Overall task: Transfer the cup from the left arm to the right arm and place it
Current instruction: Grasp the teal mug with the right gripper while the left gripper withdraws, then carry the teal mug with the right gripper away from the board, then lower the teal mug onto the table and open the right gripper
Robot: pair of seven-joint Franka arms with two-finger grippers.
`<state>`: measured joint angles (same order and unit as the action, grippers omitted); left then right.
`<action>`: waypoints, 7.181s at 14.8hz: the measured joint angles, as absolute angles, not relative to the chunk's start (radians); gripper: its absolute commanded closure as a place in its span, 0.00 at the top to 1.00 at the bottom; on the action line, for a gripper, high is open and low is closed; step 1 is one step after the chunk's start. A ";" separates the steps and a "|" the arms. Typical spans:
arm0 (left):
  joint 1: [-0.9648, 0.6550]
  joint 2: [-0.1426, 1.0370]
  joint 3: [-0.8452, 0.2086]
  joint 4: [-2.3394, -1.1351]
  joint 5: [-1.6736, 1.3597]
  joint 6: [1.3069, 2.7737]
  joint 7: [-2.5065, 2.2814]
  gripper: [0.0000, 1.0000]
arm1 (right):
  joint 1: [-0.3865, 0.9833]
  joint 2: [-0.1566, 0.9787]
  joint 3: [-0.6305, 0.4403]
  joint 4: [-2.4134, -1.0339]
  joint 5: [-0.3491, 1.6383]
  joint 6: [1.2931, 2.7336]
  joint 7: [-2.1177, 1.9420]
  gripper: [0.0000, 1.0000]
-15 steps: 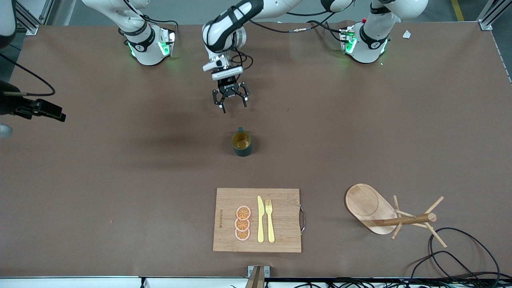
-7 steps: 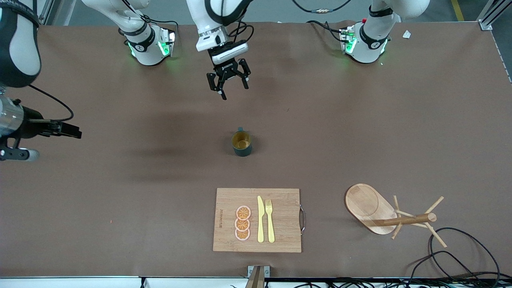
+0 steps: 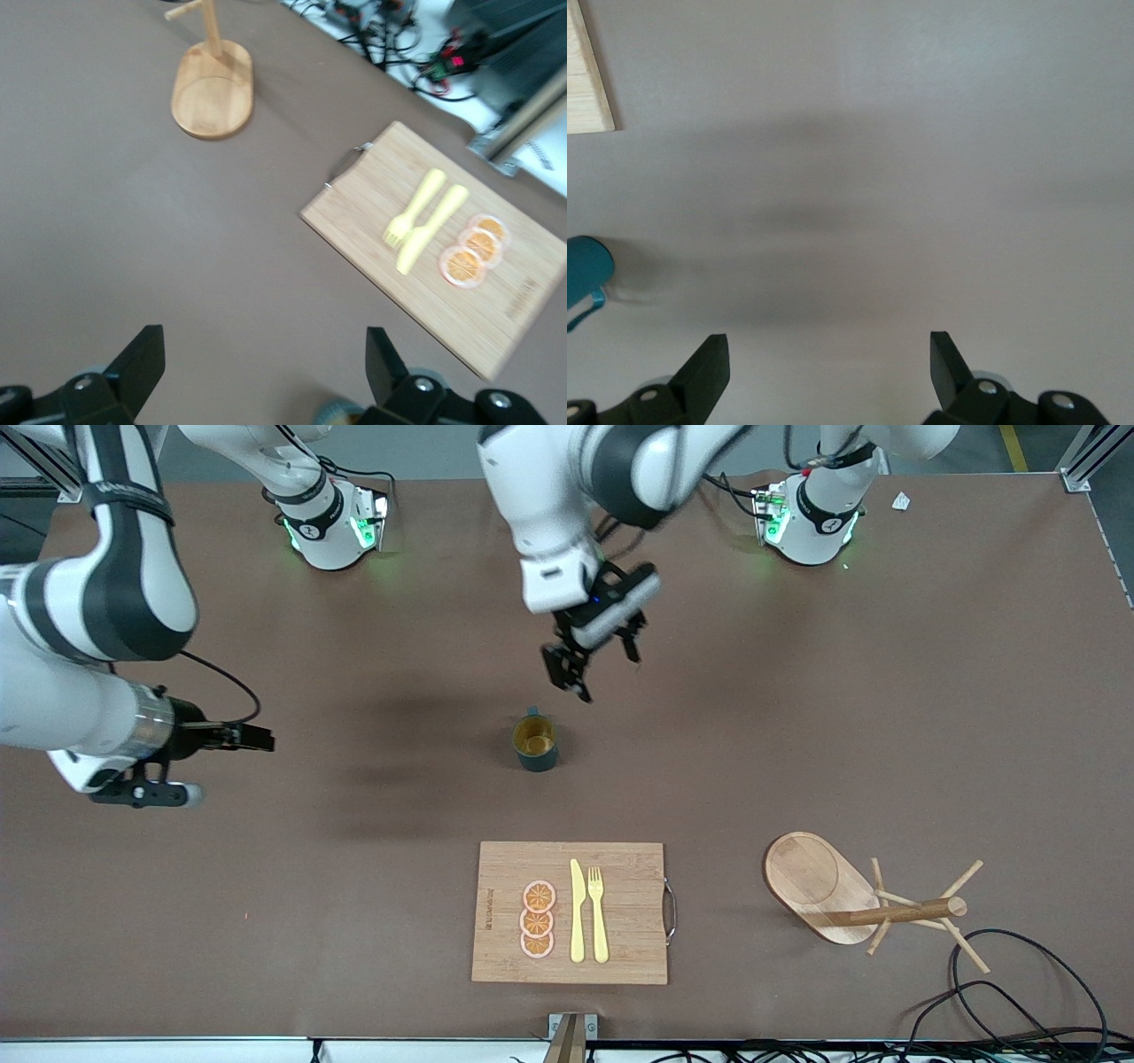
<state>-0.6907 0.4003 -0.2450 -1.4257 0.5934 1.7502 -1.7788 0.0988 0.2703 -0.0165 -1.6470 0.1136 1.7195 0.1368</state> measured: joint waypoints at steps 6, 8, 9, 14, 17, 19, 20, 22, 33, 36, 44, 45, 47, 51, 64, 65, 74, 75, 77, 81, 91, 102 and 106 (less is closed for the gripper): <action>-0.389 0.386 -0.246 -1.396 0.406 1.774 -1.256 1.00 | 0.306 0.271 -0.009 -1.780 0.163 1.933 0.391 1.00; -0.306 0.380 -0.247 -1.379 0.352 1.774 -1.070 1.00 | 0.387 0.274 -0.007 -1.825 0.170 2.028 0.482 1.00; -0.269 0.374 -0.247 -1.375 0.338 1.774 -0.993 1.00 | 0.423 0.281 -0.007 -1.841 0.171 2.068 0.524 1.00; -0.137 0.318 -0.248 -1.367 0.250 1.767 -0.736 1.00 | 0.555 0.362 -0.007 -1.855 0.172 2.236 0.607 1.00; -0.061 0.262 -0.247 -1.367 0.153 1.717 -0.576 1.00 | 0.599 0.402 -0.008 -1.855 0.172 2.304 0.649 0.99; -0.031 0.231 -0.243 -1.367 0.116 1.672 -0.495 1.00 | 0.622 0.428 -0.008 -1.855 0.172 2.333 0.658 0.95; -0.028 0.215 -0.237 -1.368 0.111 1.649 -0.462 1.00 | 0.629 0.442 -0.008 -1.855 0.172 2.348 0.658 0.92; -0.029 0.180 -0.217 -1.372 0.109 1.594 -0.370 1.00 | 0.641 0.467 -0.008 -1.854 0.172 2.369 0.658 0.86; -0.018 0.011 -0.129 -1.498 0.085 1.496 -0.091 1.00 | 0.679 0.520 -0.009 -1.836 0.150 2.403 0.617 0.00; -0.020 0.008 -0.131 -1.508 0.079 1.494 -0.091 1.00 | 0.687 0.523 -0.009 -1.833 0.144 2.405 0.575 0.00; -0.023 0.007 -0.149 -1.516 0.041 1.494 -0.094 1.00 | 0.580 0.477 -0.039 -1.812 0.138 2.270 0.051 0.00; -0.024 0.005 -0.159 -1.517 0.041 1.494 -0.103 1.00 | 0.551 0.462 -0.040 -1.813 0.137 2.240 -0.038 0.00; -0.024 -0.002 -0.179 -1.525 0.041 1.494 -0.122 1.00 | 0.487 0.429 -0.044 -1.816 0.132 2.182 -0.208 0.00; -0.022 -0.019 -0.184 -1.537 0.041 1.494 -0.124 1.00 | 0.339 0.361 -0.047 -1.862 0.088 2.135 -0.553 0.00; -0.020 -0.023 -0.179 -1.546 0.041 1.494 -0.121 1.00 | -0.111 0.239 -0.049 -2.104 0.025 2.258 -1.436 0.00; -0.018 -0.023 -0.177 -1.546 0.041 1.494 -0.121 1.00 | -0.121 0.239 -0.049 -2.132 0.025 2.295 -1.461 0.00; 0.005 -0.024 -0.176 -1.546 0.018 1.488 -0.120 1.00 | -0.121 0.238 -0.027 -2.212 -0.028 2.382 -1.507 0.00; 0.005 -0.024 -0.176 -1.546 0.018 1.488 -0.120 1.00 | -0.120 0.238 -0.025 -2.215 -0.031 2.389 -1.508 0.00; 0.005 -0.024 -0.176 -1.546 0.018 1.488 -0.120 1.00 | -0.118 0.238 -0.024 -2.228 -0.037 2.417 -1.511 0.00; 0.005 -0.024 -0.176 -1.546 0.018 1.487 -0.120 1.00 | -0.107 0.238 -0.022 -2.239 -0.040 2.431 -1.511 0.01; 0.004 -0.031 -0.180 -1.547 0.018 1.477 -0.120 1.00 | -0.103 0.233 -0.021 -2.236 -0.040 2.392 -1.513 1.00; 0.004 -0.055 -0.180 -1.571 0.018 1.473 -0.120 1.00 | -0.096 0.156 -0.018 -1.899 -0.040 1.852 -1.052 1.00; 0.005 -0.055 -0.177 -1.573 0.018 1.473 -0.120 1.00 | -0.088 0.156 -0.018 -1.765 -0.040 1.708 -0.853 1.00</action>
<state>0.0047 -0.0547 -0.1771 -1.5734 0.0183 1.4726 -0.1196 -0.0882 0.1560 -0.0183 -1.7646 -0.0396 1.7079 -0.8535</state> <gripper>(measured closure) 0.000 0.000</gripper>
